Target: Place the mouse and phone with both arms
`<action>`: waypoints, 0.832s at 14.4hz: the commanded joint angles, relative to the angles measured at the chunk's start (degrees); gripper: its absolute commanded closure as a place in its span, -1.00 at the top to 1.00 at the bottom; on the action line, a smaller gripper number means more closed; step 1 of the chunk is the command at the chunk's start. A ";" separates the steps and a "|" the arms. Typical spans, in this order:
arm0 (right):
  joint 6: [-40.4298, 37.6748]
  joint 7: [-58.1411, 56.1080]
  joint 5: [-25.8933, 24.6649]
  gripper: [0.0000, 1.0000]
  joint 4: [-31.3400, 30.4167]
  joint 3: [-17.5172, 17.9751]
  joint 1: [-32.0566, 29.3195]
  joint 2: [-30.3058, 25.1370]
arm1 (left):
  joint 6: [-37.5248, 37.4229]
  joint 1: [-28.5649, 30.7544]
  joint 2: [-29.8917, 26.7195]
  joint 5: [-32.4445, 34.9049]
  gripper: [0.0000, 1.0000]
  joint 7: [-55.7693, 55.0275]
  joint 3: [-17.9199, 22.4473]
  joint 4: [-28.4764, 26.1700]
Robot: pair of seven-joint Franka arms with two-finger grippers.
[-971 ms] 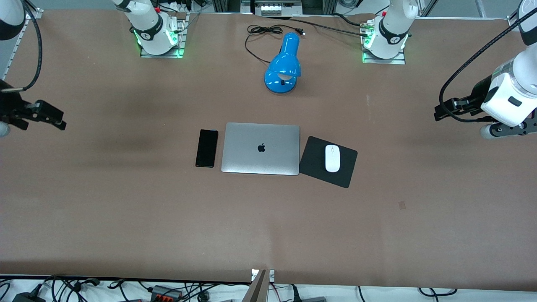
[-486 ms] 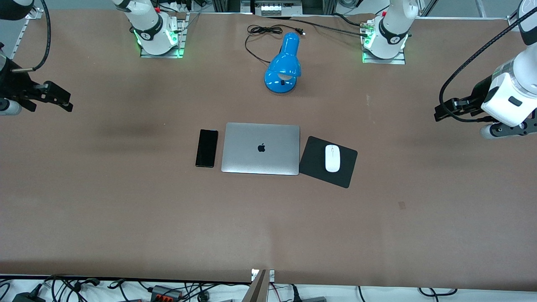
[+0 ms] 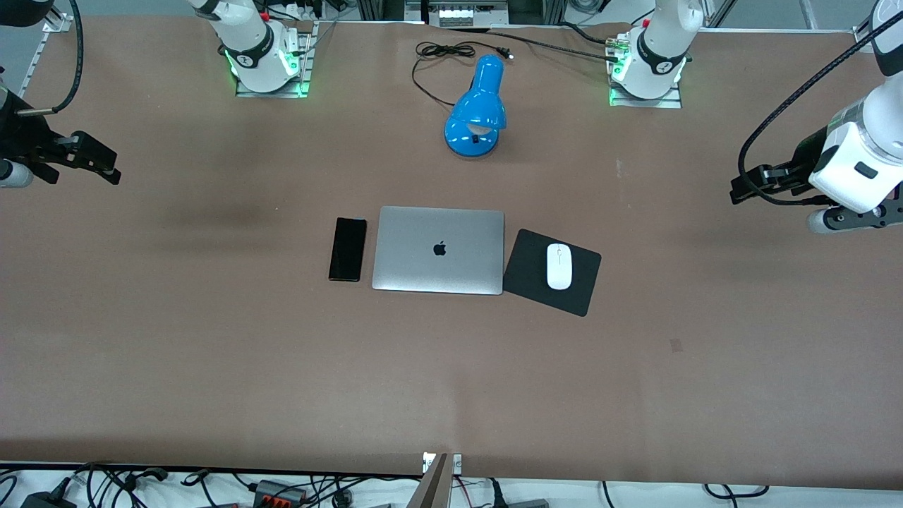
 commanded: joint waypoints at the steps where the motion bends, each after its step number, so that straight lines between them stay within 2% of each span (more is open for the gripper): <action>1: -1.63 -1.50 0.47 1.00 -0.48 -0.45 0.13 -1.16 | 0.32 0.14 -1.59 -0.83 1.00 1.45 0.19 -1.48; 12: -0.93 -1.16 0.48 1.00 -0.39 -0.45 0.21 -1.25 | 0.23 0.14 -1.59 -0.83 1.00 1.53 -0.16 -1.48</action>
